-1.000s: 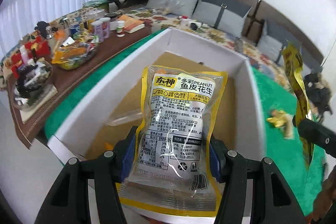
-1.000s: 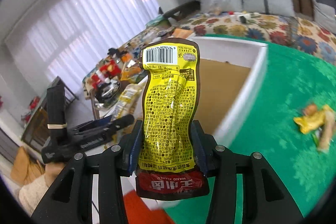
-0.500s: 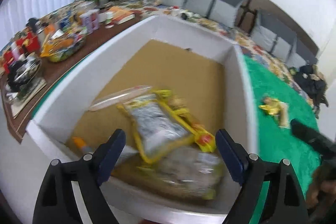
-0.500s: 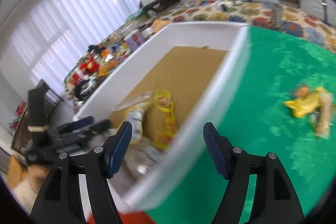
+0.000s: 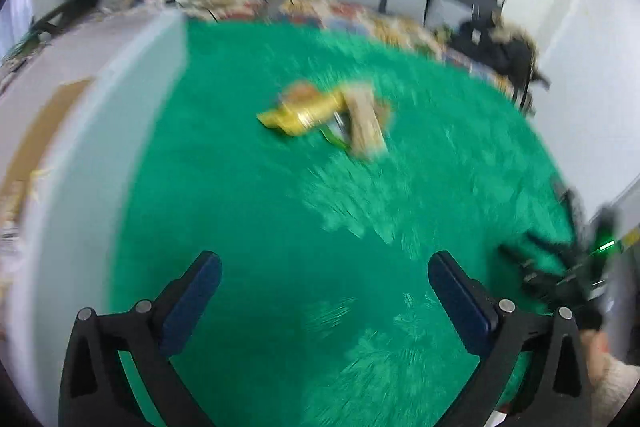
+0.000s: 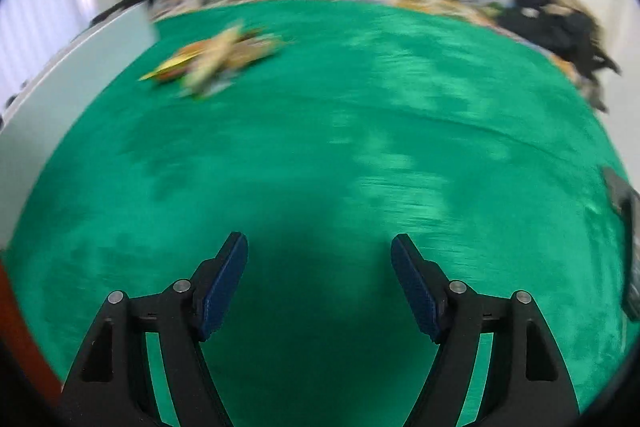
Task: Organize snacks
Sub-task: 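Withdraw both tools from the box back to the bedspread, then move the left tool toward the yellow sausage packet, then grasp the yellow sausage packet with the left tool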
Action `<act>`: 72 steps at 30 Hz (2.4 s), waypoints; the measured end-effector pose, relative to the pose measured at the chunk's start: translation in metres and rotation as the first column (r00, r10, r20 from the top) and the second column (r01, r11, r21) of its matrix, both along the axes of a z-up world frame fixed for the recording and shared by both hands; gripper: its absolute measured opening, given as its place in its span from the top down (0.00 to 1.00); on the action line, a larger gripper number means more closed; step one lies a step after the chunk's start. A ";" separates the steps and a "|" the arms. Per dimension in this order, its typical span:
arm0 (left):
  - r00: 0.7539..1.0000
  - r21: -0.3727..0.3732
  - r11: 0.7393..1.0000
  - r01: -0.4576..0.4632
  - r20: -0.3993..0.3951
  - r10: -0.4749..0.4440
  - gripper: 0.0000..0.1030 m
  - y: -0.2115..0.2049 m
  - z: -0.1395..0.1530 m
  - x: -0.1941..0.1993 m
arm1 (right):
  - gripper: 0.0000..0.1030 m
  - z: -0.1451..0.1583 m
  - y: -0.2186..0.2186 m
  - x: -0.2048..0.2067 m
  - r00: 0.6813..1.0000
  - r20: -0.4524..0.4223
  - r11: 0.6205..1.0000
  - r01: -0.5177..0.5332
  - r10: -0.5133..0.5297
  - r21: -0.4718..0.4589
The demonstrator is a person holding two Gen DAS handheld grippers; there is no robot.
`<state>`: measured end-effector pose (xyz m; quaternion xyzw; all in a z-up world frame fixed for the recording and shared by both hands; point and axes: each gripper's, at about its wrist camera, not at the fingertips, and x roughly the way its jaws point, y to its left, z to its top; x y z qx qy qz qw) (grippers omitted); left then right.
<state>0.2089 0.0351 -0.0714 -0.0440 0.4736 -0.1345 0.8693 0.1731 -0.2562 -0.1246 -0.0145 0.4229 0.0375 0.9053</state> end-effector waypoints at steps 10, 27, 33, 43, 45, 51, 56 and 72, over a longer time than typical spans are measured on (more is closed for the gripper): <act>1.000 0.186 0.983 -0.009 0.014 0.006 0.01 -0.056 -0.065 0.044 | 0.25 -0.002 -0.045 0.017 0.993 -0.008 0.992 0.117 -0.116 0.057; 0.998 0.192 0.981 -0.009 0.064 -0.003 0.00 -0.054 -0.070 0.044 | 0.15 -0.012 -0.039 0.018 0.995 -0.031 0.996 0.090 -0.091 -0.007; 0.998 0.192 0.981 -0.009 0.064 -0.003 0.00 -0.053 -0.070 0.045 | 0.14 -0.013 -0.039 0.018 0.995 -0.031 0.996 0.091 -0.091 -0.006; 0.996 0.179 0.980 0.088 0.004 -0.090 0.01 -0.031 -0.054 0.065 | 0.14 -0.013 -0.040 0.019 0.995 -0.031 0.996 0.091 -0.091 -0.006; 0.997 0.190 0.979 0.075 0.016 -0.080 0.01 -0.021 -0.041 0.079 | 0.14 -0.013 -0.039 0.019 0.995 -0.031 0.996 0.091 -0.091 -0.006; 0.994 0.266 0.960 0.093 0.030 -0.104 0.05 -0.015 -0.020 0.147 | 0.13 -0.013 -0.040 0.019 0.995 -0.031 0.996 0.091 -0.091 -0.005; 0.988 0.248 0.959 0.137 0.031 -0.149 0.06 -0.034 -0.032 0.182 | 0.13 -0.013 -0.040 0.019 0.995 -0.031 0.996 0.091 -0.091 -0.005; 0.976 0.204 0.955 0.215 -0.079 -0.203 0.49 -0.042 -0.056 0.199 | 0.13 -0.013 -0.040 0.019 0.995 -0.031 0.996 0.090 -0.090 -0.003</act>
